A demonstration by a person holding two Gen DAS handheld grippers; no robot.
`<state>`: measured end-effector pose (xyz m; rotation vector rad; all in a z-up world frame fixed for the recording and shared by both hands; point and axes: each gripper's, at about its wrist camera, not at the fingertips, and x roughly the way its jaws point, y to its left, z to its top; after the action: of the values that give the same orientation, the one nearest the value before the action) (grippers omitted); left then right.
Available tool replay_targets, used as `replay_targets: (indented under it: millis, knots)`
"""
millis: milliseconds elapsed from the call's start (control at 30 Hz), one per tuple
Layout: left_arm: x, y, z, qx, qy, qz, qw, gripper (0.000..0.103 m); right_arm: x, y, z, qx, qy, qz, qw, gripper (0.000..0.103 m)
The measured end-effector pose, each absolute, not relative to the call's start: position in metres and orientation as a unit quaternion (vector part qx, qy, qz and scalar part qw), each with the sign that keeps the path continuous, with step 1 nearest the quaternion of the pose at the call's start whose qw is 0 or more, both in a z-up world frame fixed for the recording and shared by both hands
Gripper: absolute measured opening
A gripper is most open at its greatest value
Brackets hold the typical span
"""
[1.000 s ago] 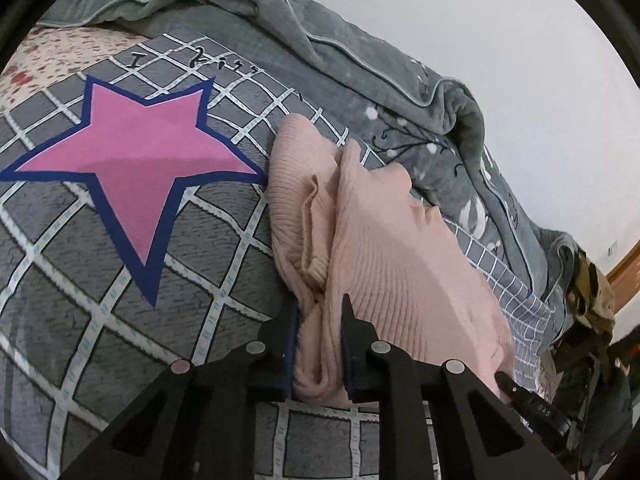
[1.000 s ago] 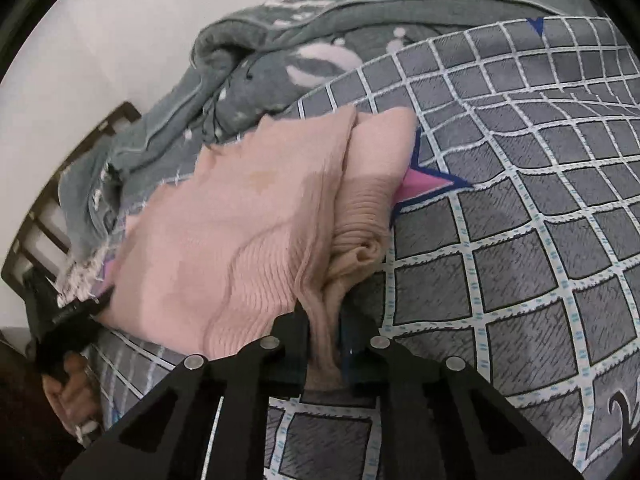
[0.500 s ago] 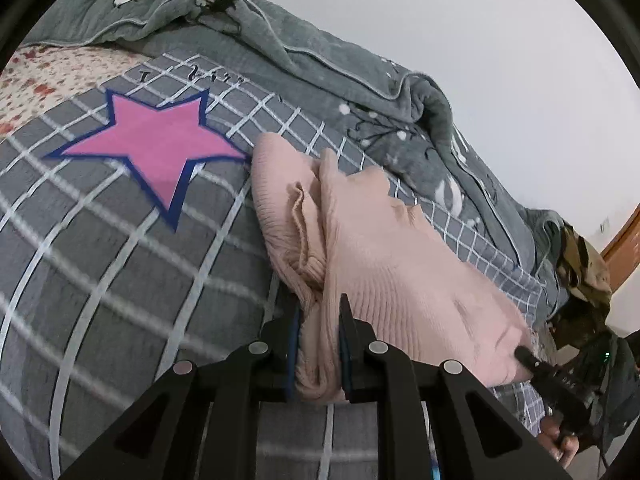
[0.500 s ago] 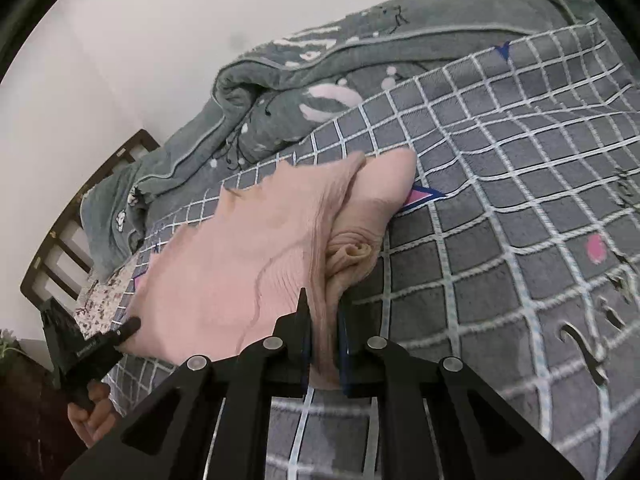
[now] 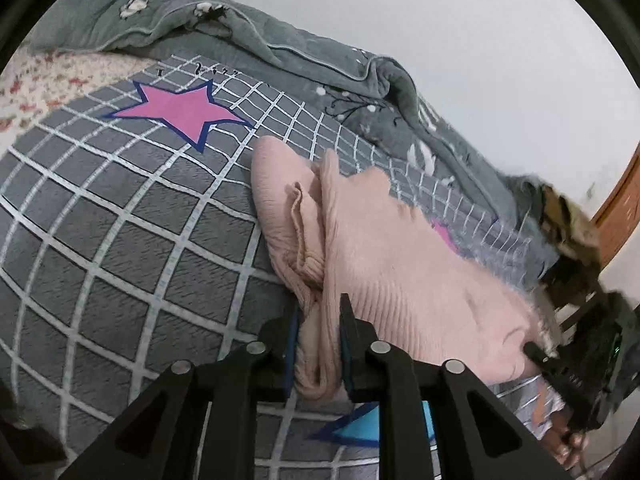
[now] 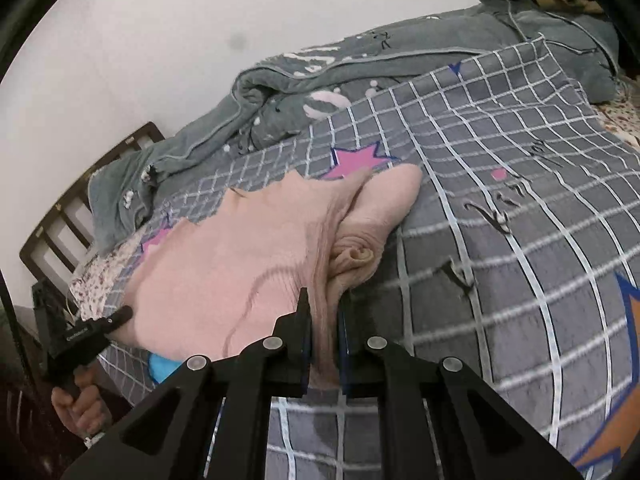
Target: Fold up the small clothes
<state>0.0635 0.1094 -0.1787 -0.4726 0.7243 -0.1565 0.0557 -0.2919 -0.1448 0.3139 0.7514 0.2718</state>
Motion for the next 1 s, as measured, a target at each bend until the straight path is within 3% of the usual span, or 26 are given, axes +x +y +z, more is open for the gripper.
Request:
replay_targets:
  millis: [100, 200, 300, 633, 767, 867, 1000]
  knots:
    - [0.063, 0.113, -0.174, -0.211, 0.35, -0.052, 0.911, 0.033, 0.059, -0.292, -0.151, 0.147, 0.382, 0.114, 0.905, 0.023]
    - [0.065, 0.121, -0.167, -0.218, 0.337, -0.058, 0.914, 0.053, 0.055, -0.297, -0.138, 0.148, 0.356, 0.108, 0.916, 0.028]
    - [0.074, 0.124, -0.153, -0.211, 0.317, -0.06, 0.923, 0.054, 0.061, -0.294, -0.115, 0.133, 0.324, 0.116, 0.929, 0.038]
    - [0.163, 0.092, -0.107, -0.172, 0.317, -0.088, 0.929, 0.054, 0.162, -0.26, -0.082, 0.062, 0.322, 0.097, 0.94, 0.038]
    - [0.2, 0.078, -0.122, -0.139, 0.347, -0.063, 0.926, 0.054, 0.193, -0.26, -0.097, 0.053, 0.347, 0.09, 0.932, 0.038]
    - [0.212, 0.076, -0.146, -0.119, 0.364, -0.045, 0.923, 0.049, 0.207, -0.266, -0.127, 0.062, 0.377, 0.092, 0.919, 0.038]
    - [0.217, 0.077, -0.166, -0.099, 0.372, -0.046, 0.922, 0.017, 0.226, -0.271, -0.161, 0.063, 0.427, 0.087, 0.898, 0.038]
